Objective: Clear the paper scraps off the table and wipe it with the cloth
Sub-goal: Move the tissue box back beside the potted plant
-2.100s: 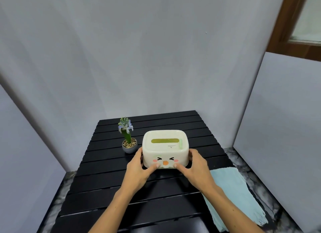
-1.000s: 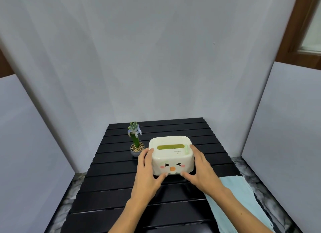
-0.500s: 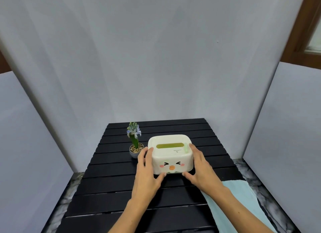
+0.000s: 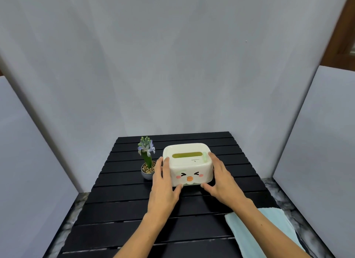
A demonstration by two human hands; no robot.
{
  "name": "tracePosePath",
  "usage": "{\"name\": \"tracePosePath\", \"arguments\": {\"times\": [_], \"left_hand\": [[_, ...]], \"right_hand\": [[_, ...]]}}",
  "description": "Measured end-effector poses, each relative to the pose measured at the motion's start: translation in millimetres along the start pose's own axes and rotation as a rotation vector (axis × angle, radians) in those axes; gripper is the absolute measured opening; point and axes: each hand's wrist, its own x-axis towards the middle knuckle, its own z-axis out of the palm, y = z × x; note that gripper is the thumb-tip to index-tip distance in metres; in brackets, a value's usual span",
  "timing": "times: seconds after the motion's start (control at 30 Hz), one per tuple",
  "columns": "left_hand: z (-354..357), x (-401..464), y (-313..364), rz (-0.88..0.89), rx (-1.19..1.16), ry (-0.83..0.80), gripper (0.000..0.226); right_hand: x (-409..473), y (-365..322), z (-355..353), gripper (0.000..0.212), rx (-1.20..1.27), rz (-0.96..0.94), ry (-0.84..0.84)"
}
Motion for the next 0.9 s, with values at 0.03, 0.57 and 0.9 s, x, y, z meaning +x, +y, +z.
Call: {"name": "tracePosePath", "arguments": {"times": [0.03,0.57,0.9], "left_hand": [[0.6,1.5,0.0,0.0,0.006,-0.001,0.098],[4.4,23.3,-7.8,0.03,0.025,-0.008,0.091],[6.5,30.0,-13.3,0.032,0.01,-0.001,0.09]], "right_hand": [[2.4,0.7,0.2,0.106,-0.002,0.003,-0.001],[27.2,2.2,6.5,0.105,-0.007,-0.018,0.012],[31.8,4.0,10.3,0.106,-0.001,-0.022,0.03]]}}
